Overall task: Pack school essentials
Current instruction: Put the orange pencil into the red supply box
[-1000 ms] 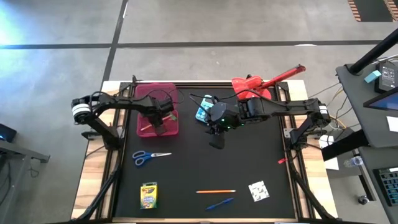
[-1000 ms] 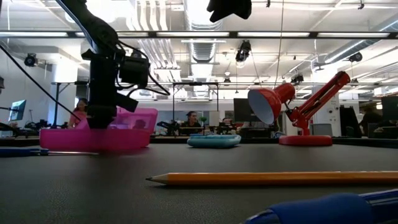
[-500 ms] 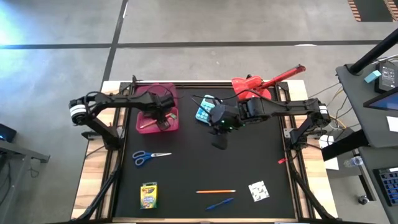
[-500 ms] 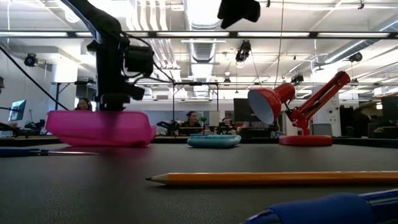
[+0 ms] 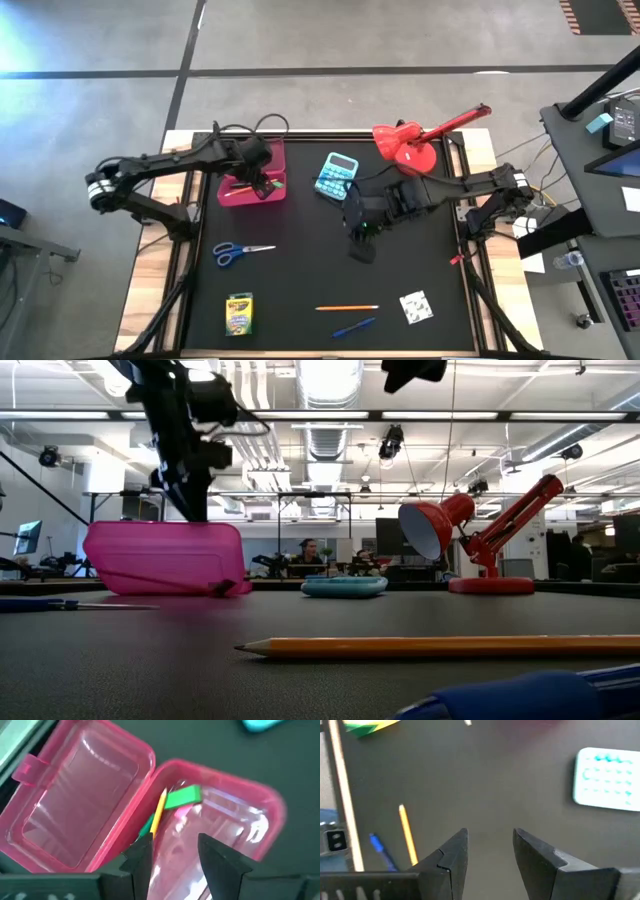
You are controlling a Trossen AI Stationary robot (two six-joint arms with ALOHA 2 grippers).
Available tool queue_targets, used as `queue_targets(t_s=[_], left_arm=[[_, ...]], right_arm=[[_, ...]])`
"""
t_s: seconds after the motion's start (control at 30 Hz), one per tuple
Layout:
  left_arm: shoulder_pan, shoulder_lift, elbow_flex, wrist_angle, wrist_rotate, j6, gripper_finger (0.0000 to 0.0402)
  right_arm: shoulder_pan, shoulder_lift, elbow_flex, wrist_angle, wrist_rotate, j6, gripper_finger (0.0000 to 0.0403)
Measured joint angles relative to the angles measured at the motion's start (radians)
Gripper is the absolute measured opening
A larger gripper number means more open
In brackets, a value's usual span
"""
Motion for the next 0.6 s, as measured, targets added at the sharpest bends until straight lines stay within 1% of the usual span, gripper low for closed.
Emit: queue_targets(t_s=[0.07,0.2,0.3,0.37,0.43,0.6], left_arm=[[-0.002,-0.042,0.0,0.016,0.021,-0.025,0.014],[-0.008,-0.123,-0.003,0.07,0.13,-0.113,0.014],[-0.038,-0.179,-0.018,0.147,0.199,-0.188,0.014],[-0.076,-0.213,-0.029,0.205,0.202,-0.233,0.014],[-0.118,-0.24,-0.035,0.252,0.198,-0.266,0.014],[-0.24,-0.279,-0.038,0.372,0.195,-0.295,0.014]], right_arm=[[0.034,0.0,-0.001,0.009,0.001,0.023,0.0144],[0.106,0.0,-0.012,0.046,0.006,0.065,0.0144],[0.164,0.0,-0.046,0.102,0.05,0.093,0.0144],[0.198,0.0,-0.083,0.151,0.076,0.114,0.0144],[0.222,0.0,-0.119,0.196,0.079,0.148,0.0144],[0.262,0.0,-0.202,0.323,0.08,0.229,0.0144]])
